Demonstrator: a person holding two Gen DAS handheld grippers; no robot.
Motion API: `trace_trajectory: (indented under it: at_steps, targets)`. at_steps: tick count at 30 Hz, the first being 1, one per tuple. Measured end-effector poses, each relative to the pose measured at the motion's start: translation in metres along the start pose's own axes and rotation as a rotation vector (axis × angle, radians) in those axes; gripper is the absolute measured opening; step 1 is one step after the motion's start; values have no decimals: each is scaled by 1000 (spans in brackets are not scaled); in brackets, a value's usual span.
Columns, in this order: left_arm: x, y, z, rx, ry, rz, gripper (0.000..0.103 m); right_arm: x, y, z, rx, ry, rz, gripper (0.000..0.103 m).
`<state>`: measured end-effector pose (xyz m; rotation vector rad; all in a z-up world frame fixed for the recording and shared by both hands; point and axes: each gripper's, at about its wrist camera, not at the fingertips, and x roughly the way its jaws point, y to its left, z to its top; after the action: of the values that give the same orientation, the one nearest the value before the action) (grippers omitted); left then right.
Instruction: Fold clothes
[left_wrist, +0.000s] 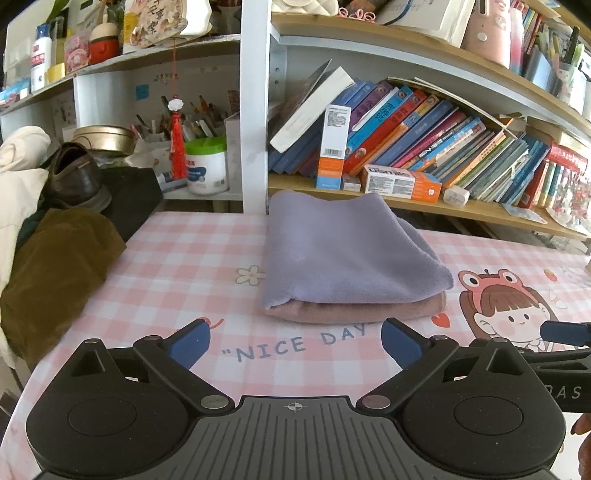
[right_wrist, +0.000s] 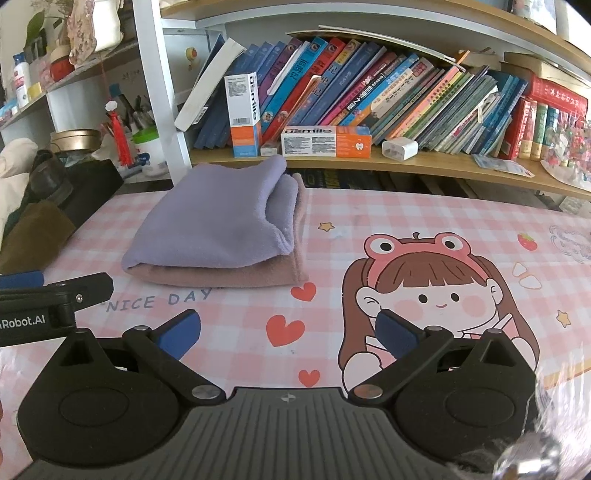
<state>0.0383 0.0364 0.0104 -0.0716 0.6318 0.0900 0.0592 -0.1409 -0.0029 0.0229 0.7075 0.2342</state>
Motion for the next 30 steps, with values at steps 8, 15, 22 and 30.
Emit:
trace_trajectory:
  at_steps: [8, 15, 22, 30]
  targets:
    - [-1, 0, 0, -3, -1, -4, 101, -1, -2, 1, -4, -4, -9, 102]
    - [-2, -1, -1, -1, -8, 0, 101, -2, -2, 0, -9, -3, -10, 102]
    - [-3, -2, -1, 4, -8, -3, 101, -3, -2, 0, -10, -4, -9, 102]
    - [-2, -4, -1, 3, -5, -8, 101, -4, -1, 0, -17, -7, -7, 102]
